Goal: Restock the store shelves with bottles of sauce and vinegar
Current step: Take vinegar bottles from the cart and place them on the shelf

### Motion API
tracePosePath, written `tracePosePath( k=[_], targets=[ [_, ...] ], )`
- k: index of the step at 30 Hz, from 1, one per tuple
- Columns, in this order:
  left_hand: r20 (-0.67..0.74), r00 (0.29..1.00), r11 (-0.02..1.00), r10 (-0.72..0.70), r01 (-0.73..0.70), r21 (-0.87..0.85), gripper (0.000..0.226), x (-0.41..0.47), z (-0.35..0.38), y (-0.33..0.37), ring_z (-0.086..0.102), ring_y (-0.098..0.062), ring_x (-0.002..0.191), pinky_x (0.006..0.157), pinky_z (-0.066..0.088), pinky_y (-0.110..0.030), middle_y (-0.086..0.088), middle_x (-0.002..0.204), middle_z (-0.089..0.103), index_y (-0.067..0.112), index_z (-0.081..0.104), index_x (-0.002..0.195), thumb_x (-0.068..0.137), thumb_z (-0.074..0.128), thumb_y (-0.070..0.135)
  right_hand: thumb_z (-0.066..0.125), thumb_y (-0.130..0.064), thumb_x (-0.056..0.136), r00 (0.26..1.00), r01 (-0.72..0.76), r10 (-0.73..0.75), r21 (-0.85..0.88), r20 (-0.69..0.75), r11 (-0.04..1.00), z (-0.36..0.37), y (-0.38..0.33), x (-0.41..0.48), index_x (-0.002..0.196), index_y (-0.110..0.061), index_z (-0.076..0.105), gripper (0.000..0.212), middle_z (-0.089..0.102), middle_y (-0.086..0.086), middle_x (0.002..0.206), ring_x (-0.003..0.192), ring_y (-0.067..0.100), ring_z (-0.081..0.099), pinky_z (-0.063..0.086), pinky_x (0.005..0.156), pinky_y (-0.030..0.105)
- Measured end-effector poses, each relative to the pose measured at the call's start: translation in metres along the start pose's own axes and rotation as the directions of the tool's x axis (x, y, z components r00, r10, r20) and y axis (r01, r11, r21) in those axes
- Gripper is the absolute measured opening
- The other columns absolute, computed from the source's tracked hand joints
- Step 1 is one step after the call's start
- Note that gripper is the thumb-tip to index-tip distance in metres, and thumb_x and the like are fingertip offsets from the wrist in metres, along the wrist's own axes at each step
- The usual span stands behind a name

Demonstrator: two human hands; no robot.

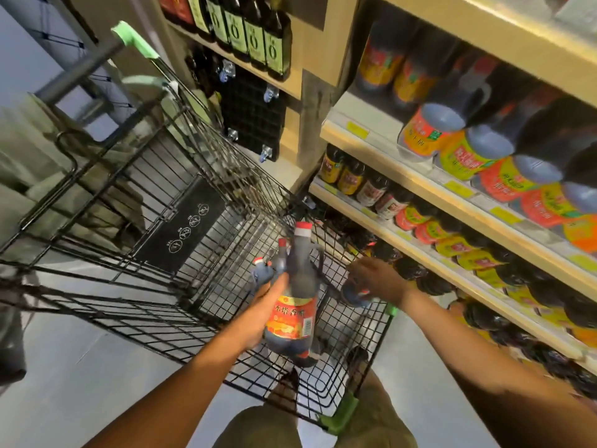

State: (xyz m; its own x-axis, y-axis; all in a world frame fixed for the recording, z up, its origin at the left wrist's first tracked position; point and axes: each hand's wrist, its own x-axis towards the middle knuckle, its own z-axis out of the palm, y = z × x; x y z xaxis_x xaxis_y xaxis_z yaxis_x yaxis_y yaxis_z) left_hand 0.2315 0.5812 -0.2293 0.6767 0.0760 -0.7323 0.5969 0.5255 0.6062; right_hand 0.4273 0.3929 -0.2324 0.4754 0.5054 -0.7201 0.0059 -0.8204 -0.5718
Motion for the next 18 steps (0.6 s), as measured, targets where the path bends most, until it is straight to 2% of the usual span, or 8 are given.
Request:
tracePosePath(
  k=[1,2,4,7,10,14,16,18],
  targets=[
    [-0.013,1.0,0.999,-0.012,0.012,-0.035,0.081,-0.001,-0.003,-0.002,0.069,-0.028,0.121,0.104,0.054,-0.046,-0.01,0.132,0.071,0.022,0.047,0.149,0.083,0.054,0.069,0.055,-0.026,0.103,0.998,-0.055,0.05,-0.231,-0.027,0.971,0.01,0.02,0.004,0.112,-0.008,0.07,0.025,0.072,0.011,0.109,0.102,0.034,0.07,0.055,0.087,0.045],
    [-0.021,1.0,0.998,-0.021,0.019,-0.058,0.08,-0.002,-0.006,-0.003,0.068,-0.03,0.122,0.108,0.051,-0.05,-0.013,0.133,0.07,0.021,0.046,0.15,0.084,0.051,0.067,0.058,-0.026,0.1,0.994,-0.083,0.051,-0.357,-0.097,0.93,0.02,0.036,0.006,0.109,-0.012,0.07,0.021,0.073,0.006,0.104,0.098,0.029,0.07,0.054,0.08,0.038],
    [-0.029,0.999,0.998,-0.026,0.024,-0.059,0.08,-0.006,-0.012,-0.006,0.068,-0.031,0.122,0.111,0.048,-0.053,-0.015,0.132,0.07,0.021,0.047,0.148,0.084,0.049,0.068,0.067,-0.032,0.094,0.965,-0.091,0.015,-0.281,-0.262,0.955,0.038,0.057,0.008,0.108,-0.021,0.072,0.018,0.073,0.001,0.1,0.089,0.022,0.068,0.049,0.075,0.029],
    [-0.041,0.999,0.999,-0.02,0.018,-0.05,0.074,-0.011,-0.021,-0.009,0.07,-0.027,0.119,0.096,0.059,-0.041,-0.011,0.129,0.072,0.022,0.049,0.145,0.086,0.05,0.066,0.074,-0.037,0.086,0.901,-0.202,0.116,-0.168,-0.417,0.965,0.054,0.079,0.02,0.114,-0.02,0.069,0.033,0.067,0.009,0.106,0.087,0.027,0.064,0.048,0.073,0.032],
    [-0.077,0.997,0.999,-0.013,0.009,-0.042,0.069,-0.015,-0.026,-0.011,0.071,-0.027,0.116,0.086,0.062,-0.034,-0.011,0.126,0.074,0.018,0.053,0.142,0.086,0.054,0.06,0.073,-0.035,0.087,0.883,-0.286,0.163,-0.23,-0.44,0.93,0.063,0.092,0.029,0.12,-0.021,0.065,0.036,0.061,0.008,0.105,0.088,0.031,0.064,0.046,0.07,0.034],
    [-0.104,0.994,0.999,-0.013,0.009,-0.036,0.058,-0.017,-0.033,-0.017,0.072,-0.022,0.115,0.083,0.061,-0.028,-0.006,0.124,0.075,0.022,0.058,0.136,0.087,0.063,0.052,0.07,-0.028,0.091,0.874,-0.24,0.12,-0.204,-0.47,0.949,0.068,0.095,0.045,0.108,-0.018,0.073,0.02,0.055,-0.001,0.08,0.071,0.023,0.056,0.052,0.072,0.036],
    [-0.094,0.995,0.999,-0.02,0.015,-0.045,0.05,-0.019,-0.037,-0.022,0.072,-0.022,0.114,0.082,0.061,-0.027,-0.006,0.124,0.075,0.026,0.06,0.132,0.089,0.067,0.049,0.074,-0.026,0.089,0.875,-0.211,0.111,-0.165,-0.471,0.963,0.068,0.097,0.05,0.104,-0.018,0.076,0.017,0.059,-0.002,0.075,0.068,0.021,0.055,0.047,0.07,0.032],
    [-0.087,0.996,0.999,-0.01,0.006,-0.048,0.053,-0.02,-0.04,-0.024,0.071,-0.025,0.117,0.084,0.061,-0.029,-0.008,0.126,0.074,0.029,0.064,0.13,0.084,0.075,0.054,0.077,-0.024,0.088,0.896,-0.189,0.104,-0.159,-0.432,0.969,0.066,0.098,0.049,0.101,-0.018,0.076,0.014,0.069,0.003,0.082,0.068,0.019,0.056,0.044,0.071,0.027]
  ],
)
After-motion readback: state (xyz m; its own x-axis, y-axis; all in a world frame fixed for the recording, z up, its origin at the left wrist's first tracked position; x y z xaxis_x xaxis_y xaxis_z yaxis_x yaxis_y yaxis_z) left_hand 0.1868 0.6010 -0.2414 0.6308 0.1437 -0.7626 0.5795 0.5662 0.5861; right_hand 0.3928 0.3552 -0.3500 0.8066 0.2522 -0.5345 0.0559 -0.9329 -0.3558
